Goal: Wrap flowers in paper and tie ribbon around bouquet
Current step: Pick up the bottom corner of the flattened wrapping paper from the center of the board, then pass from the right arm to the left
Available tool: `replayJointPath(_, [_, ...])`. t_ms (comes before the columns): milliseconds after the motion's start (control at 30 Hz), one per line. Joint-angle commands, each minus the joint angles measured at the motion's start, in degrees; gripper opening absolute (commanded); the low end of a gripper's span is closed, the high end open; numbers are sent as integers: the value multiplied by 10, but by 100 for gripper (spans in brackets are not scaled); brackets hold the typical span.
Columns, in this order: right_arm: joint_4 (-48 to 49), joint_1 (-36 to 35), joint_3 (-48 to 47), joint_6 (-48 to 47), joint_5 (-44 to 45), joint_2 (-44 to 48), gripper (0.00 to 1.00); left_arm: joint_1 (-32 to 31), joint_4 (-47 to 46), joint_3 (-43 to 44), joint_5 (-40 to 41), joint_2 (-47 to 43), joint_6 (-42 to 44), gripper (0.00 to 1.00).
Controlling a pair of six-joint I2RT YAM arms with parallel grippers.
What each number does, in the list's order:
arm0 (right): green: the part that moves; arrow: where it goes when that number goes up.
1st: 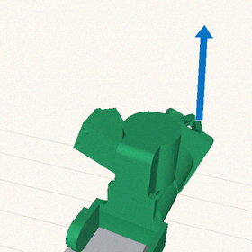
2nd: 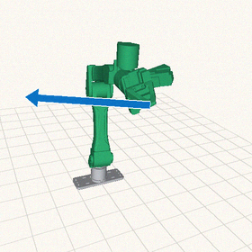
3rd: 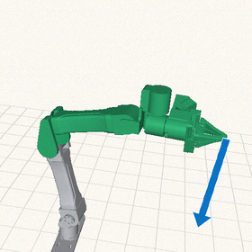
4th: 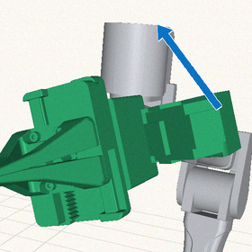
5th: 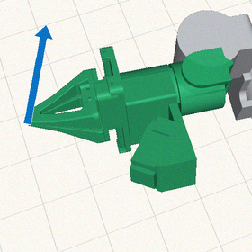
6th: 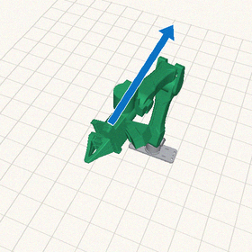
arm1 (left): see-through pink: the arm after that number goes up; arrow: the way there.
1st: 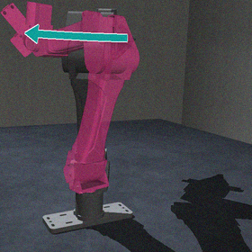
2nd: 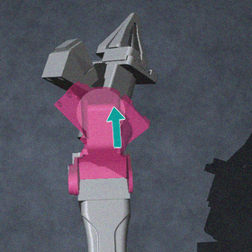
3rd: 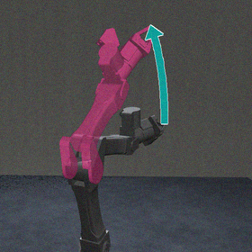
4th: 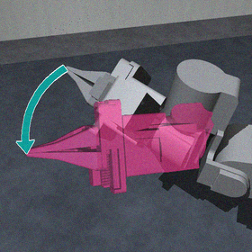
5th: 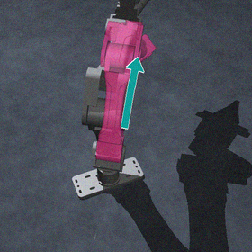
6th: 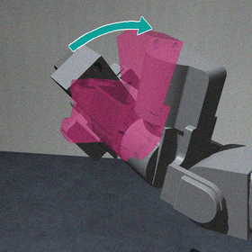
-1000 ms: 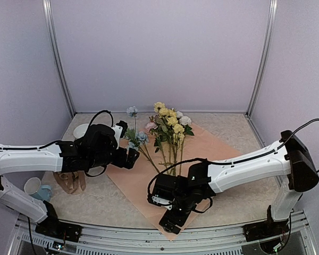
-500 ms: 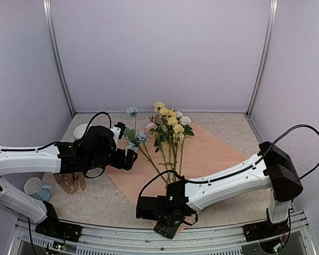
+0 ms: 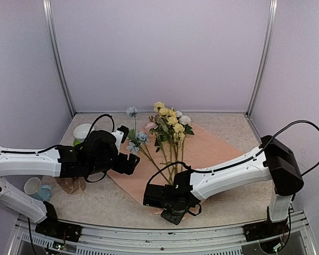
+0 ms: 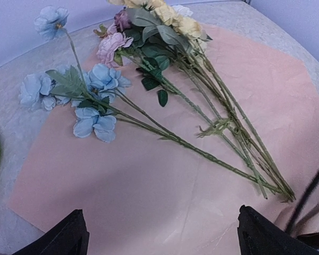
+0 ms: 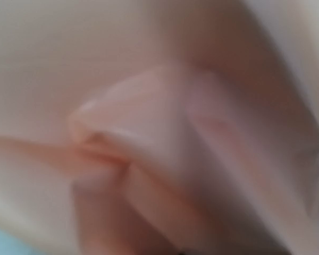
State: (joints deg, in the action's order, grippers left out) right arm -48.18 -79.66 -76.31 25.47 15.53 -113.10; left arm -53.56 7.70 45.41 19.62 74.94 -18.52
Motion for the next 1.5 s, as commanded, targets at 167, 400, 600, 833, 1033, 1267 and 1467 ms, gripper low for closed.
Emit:
replayJointPath(167, [96,63,68,-48,-145,64,0,-174,-154,-111,-32,-130,212,85])
replayJointPath(400, [121,121,91,-77,-279,84,0,-293,-201,-183,-18,-108,485,84])
replayJointPath(600, [102,147,73,-114,-380,88,0,-293,-211,-118,-12,46,536,71])
replayJointPath(833, [73,162,69,-134,-410,92,0,-279,-154,-45,-57,144,526,61])
replayJointPath(1033, [78,180,73,-133,-453,111,0,-262,-115,-8,-122,167,518,53])
replayJointPath(1267, [72,183,73,-141,-477,123,0,-244,-95,21,-99,194,520,36])
replayJointPath(1467, [70,184,74,-142,-480,123,0,-241,-68,42,-63,204,527,33])
